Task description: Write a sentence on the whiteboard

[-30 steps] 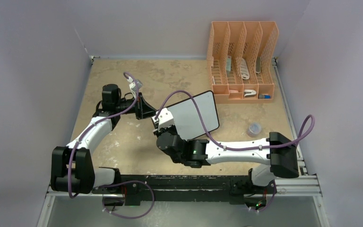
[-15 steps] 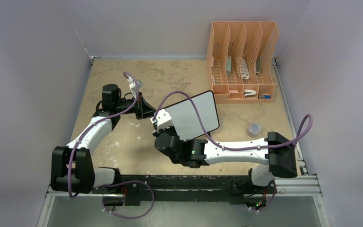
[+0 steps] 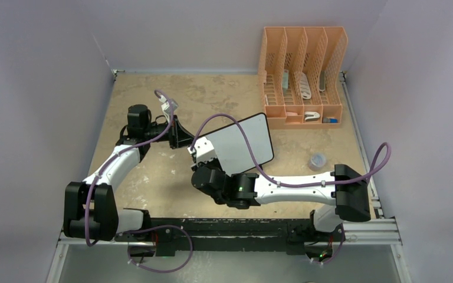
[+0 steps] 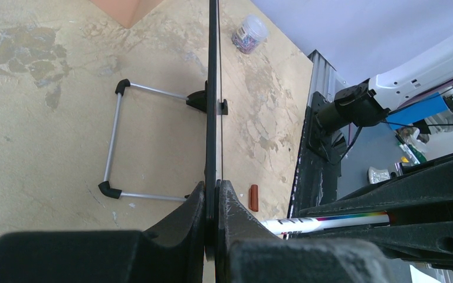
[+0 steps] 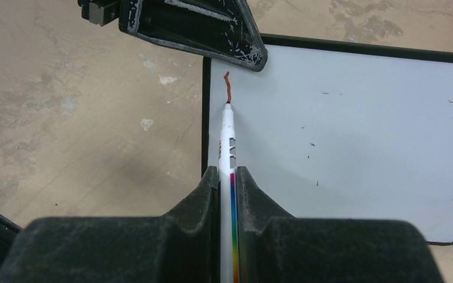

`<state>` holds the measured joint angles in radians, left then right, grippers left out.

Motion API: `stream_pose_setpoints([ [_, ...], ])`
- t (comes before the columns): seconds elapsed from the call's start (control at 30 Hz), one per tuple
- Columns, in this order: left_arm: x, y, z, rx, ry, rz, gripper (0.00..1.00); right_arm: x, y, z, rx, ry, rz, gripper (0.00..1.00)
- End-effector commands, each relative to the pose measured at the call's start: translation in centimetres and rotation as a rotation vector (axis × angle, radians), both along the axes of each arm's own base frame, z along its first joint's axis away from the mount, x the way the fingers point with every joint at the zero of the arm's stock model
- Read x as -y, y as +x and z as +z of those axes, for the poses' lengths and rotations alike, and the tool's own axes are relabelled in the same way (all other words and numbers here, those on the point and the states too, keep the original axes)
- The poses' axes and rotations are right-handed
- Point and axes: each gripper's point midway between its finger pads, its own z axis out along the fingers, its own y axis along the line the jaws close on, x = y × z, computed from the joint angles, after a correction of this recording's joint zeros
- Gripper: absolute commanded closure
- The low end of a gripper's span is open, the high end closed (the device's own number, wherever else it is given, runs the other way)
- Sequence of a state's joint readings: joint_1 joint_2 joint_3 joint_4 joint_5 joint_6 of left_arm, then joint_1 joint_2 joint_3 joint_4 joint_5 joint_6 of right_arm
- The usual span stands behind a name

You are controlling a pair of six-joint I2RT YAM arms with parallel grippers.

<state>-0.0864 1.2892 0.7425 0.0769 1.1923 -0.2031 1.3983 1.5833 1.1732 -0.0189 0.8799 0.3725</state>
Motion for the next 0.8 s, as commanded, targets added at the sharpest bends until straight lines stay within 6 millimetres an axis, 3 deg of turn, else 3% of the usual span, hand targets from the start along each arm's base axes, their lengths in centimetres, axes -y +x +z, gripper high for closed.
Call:
stream_pose_setpoints([
  [0.0, 0.55, -0.43, 0.51, 0.019, -0.006, -0.046, 1.0, -0.15, 0.23, 1.02, -0.017, 0.038, -0.028, 1.0],
  [0.77, 0.57, -0.41, 0.45, 0.016, -0.007, -0.049, 1.0, -0.06, -0.4, 0.17, -0.06, 0.014, -0.007, 1.0],
])
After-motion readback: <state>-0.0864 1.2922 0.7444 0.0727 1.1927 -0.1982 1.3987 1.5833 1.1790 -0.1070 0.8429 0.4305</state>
